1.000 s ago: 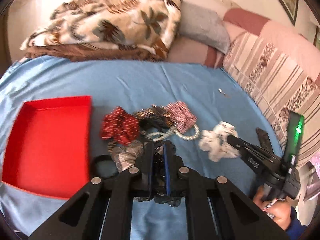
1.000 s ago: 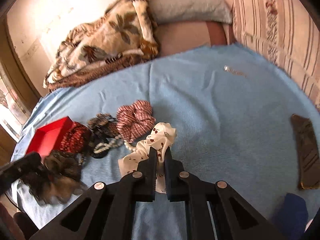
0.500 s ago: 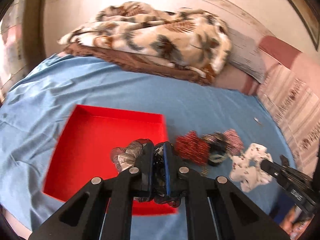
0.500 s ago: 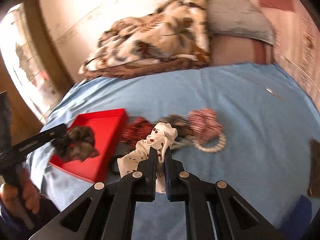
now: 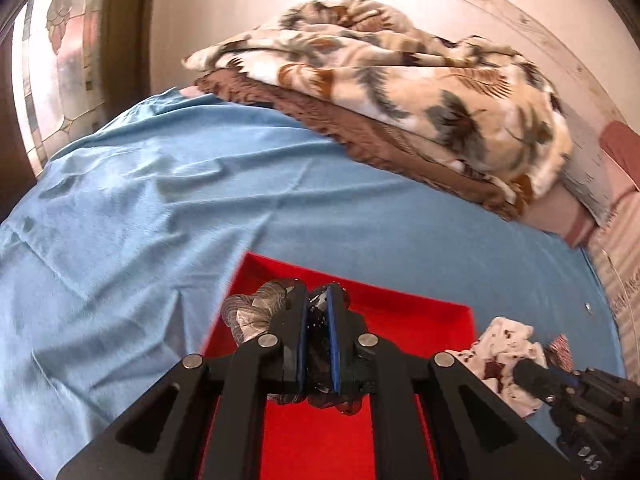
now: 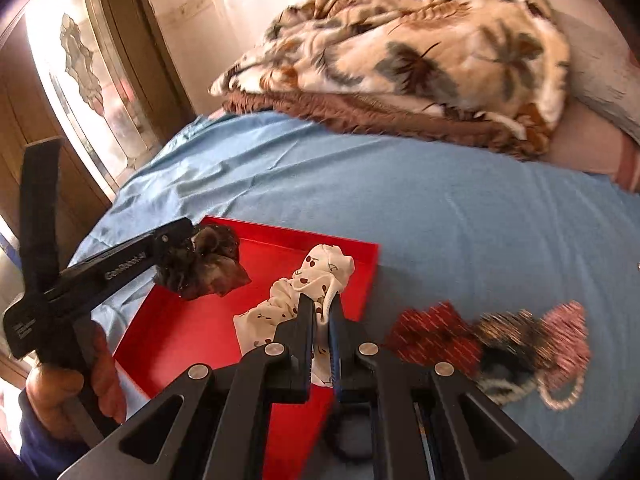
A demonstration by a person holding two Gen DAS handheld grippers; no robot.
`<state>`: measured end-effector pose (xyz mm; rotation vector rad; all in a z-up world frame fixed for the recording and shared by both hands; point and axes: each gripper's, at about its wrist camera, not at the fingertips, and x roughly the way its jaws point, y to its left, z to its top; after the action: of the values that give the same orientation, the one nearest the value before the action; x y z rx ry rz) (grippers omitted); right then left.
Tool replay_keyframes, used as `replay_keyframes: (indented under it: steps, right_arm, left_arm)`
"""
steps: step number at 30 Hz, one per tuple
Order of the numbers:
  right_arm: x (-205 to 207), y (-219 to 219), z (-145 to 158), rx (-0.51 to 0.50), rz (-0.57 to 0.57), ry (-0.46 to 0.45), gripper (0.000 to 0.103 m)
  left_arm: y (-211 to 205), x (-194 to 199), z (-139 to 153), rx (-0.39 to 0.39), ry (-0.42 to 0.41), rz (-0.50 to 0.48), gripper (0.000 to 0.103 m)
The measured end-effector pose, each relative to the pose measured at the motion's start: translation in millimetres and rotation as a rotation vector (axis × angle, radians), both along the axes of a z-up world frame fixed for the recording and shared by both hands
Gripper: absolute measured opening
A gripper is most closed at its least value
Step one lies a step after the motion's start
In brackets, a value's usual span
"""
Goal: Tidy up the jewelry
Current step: 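Lower both scrunchies into the red tray and open both tools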
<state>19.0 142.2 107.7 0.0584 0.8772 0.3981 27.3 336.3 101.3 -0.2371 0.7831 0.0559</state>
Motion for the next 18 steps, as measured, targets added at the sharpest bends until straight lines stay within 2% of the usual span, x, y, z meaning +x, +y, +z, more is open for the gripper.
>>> replay_keyframes:
  steps: [7,9,11,13,14,16,18]
  right_arm:
    - [42,34,-33,-0.058,0.016,0.054,0.009]
    - [45,38,-37,-0.079,0.016,0.051,0.011]
    - [47,41,-39,-0.095,0.012,0.043,0.011]
    - [49,41,-40,-0.103,0.014,0.044,0.02]
    - [49,41,-39,-0.101,0.013,0.043,0.023]
    - [49,39,-36,-0.097,0.007,0.034,0.037]
    - [45,35,-30,-0.092,0.002,0.024,0.042]
  left_arm:
    - [22,13,-16,-0.043,0.033,0.018,0.01]
    - [22,14,-15,-0.048,0.024,0.007,0.018]
    - [22,12,-14,-0.041,0.008,0.01,0.042]
    - [23,9,-12,-0.048,-0.009,0.016,0.054]
    - [24,7,-11,-0.058,-0.018,0.016,0.056]
    - [26,3,-10,-0.078,-0.033,0.017,0.059]
    - [27,-2,-10,-0.079,-0.041,0.024,0.06]
